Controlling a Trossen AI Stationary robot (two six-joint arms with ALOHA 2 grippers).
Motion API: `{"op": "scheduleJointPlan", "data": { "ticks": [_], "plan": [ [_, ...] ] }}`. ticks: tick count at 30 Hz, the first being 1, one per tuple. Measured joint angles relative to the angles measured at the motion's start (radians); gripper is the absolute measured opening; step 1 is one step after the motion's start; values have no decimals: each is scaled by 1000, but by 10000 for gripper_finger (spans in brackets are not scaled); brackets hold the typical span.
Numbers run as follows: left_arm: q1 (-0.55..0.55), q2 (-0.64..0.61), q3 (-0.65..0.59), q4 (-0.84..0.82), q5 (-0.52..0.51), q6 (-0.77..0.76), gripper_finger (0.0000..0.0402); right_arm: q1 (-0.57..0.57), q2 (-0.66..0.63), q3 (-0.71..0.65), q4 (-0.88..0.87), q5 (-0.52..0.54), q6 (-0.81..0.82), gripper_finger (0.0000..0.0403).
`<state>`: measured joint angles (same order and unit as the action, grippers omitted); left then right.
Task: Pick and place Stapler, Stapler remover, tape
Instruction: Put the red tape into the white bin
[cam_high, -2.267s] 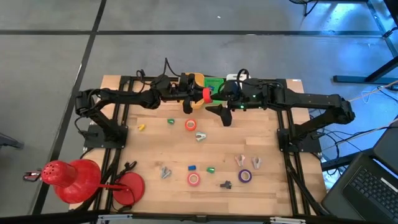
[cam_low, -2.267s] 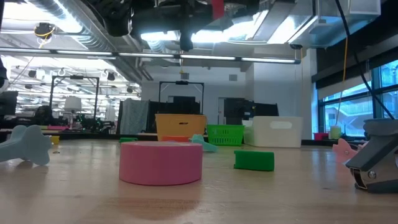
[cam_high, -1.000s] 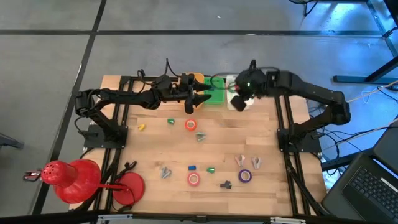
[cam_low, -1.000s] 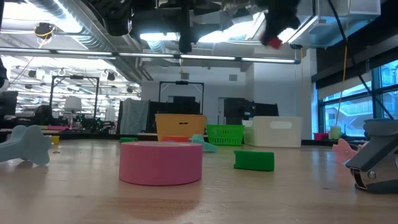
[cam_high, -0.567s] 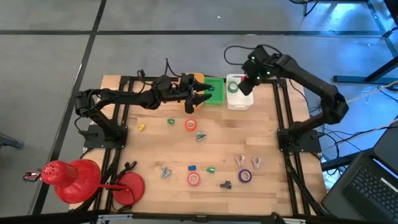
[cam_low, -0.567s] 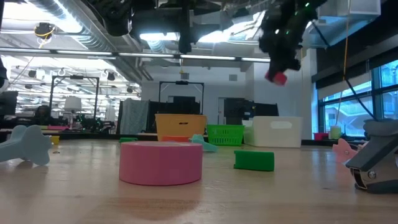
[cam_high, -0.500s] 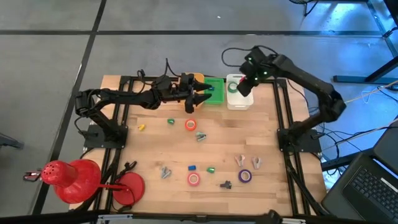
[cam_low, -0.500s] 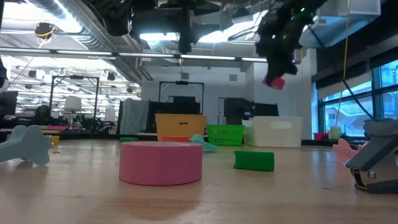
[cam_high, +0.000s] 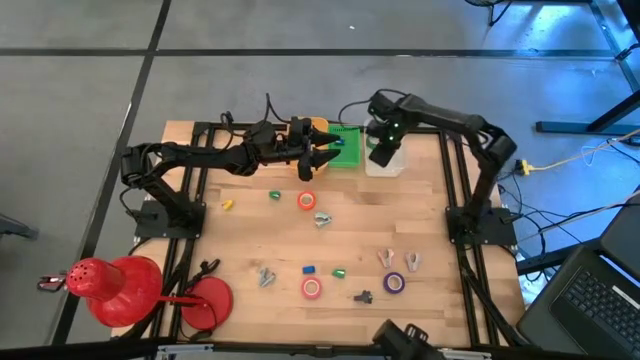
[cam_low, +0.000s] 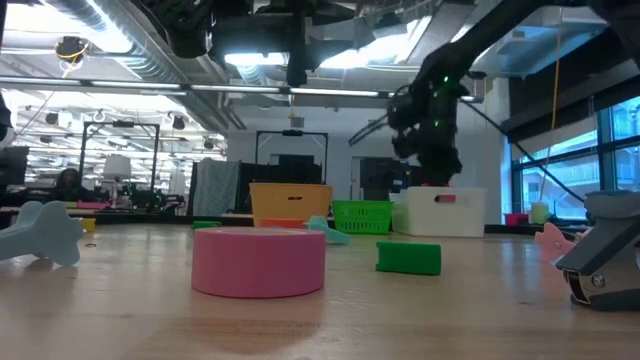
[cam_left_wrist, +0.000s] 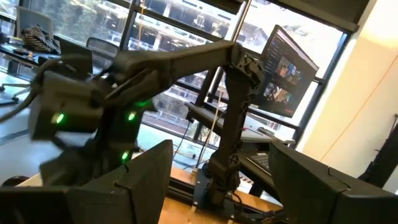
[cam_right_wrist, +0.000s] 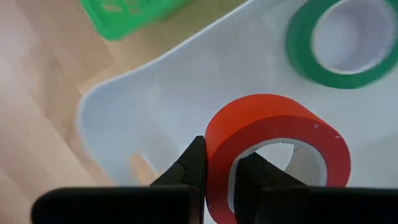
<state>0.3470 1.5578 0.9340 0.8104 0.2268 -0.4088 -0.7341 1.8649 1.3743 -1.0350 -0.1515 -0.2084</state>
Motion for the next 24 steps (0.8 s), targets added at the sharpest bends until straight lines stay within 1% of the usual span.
{"op": "scheduleJointPlan", "data": {
  "ticks": [5,11,16,18,24],
  "plan": [
    [0,0,0,0,0,0,254,-7,77,0,9,47,-18,39],
    [0,0,0,-1,1,0,254,-25,134,0,55,67,-34,39],
    [0,0,0,-1,2,-24,254,-36,140,0,73,160,-23,43],
    [0,0,0,-2,3,-25,254,-37,139,0,76,170,-14,71],
    [-5,0,0,-2,3,-25,254,-36,138,0,80,154,-3,196]
  ]
}}
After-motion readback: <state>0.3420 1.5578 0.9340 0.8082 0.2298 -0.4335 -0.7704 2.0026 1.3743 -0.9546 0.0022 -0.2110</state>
